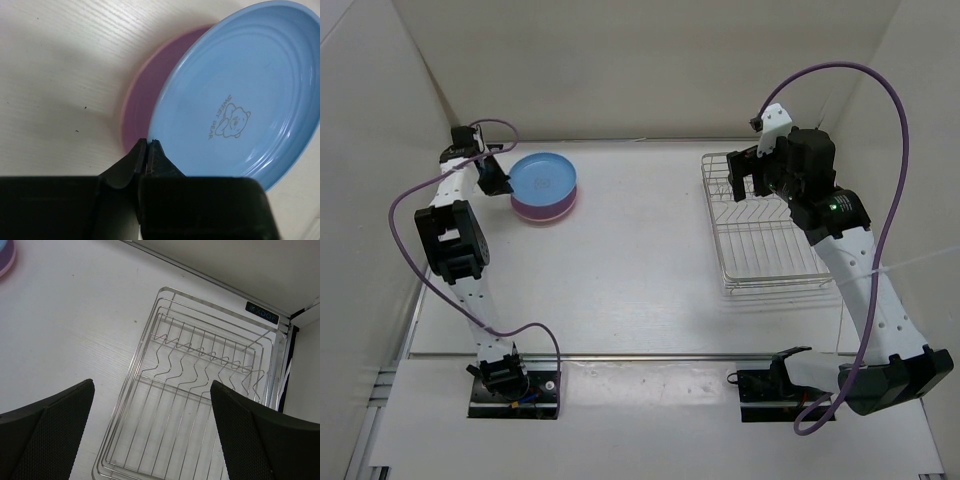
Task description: Unload the plates from the dish rack
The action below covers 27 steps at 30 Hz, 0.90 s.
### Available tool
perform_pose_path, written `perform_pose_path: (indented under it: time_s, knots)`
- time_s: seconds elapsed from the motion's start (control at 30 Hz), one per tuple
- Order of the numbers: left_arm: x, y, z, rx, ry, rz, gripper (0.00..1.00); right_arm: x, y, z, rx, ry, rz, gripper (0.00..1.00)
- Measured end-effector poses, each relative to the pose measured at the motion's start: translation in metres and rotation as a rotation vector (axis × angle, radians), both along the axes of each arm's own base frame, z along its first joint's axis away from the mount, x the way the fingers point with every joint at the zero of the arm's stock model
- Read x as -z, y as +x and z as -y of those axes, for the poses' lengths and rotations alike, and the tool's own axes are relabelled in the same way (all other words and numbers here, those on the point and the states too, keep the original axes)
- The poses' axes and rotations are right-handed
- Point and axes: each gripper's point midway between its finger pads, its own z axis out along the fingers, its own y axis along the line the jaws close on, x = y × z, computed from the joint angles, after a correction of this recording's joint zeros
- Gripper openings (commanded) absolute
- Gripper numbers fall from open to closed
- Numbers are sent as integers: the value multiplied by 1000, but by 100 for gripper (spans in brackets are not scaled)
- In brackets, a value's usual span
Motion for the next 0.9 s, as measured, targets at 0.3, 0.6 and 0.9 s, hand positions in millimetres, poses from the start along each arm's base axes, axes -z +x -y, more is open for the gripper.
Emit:
perform_pose_path:
  time_s: [0.3, 0.6, 0.9]
  knots:
    - [23, -6, -5, 9, -18, -54, 11, 0, 0, -1, -4, 0, 0, 100]
    - [26, -6, 1, 29, -24, -59, 11, 0, 0, -1, -8, 1, -1, 100]
    - [34, -11, 3, 39, -22, -75, 12, -3, -3, -2, -19, 8, 7, 100]
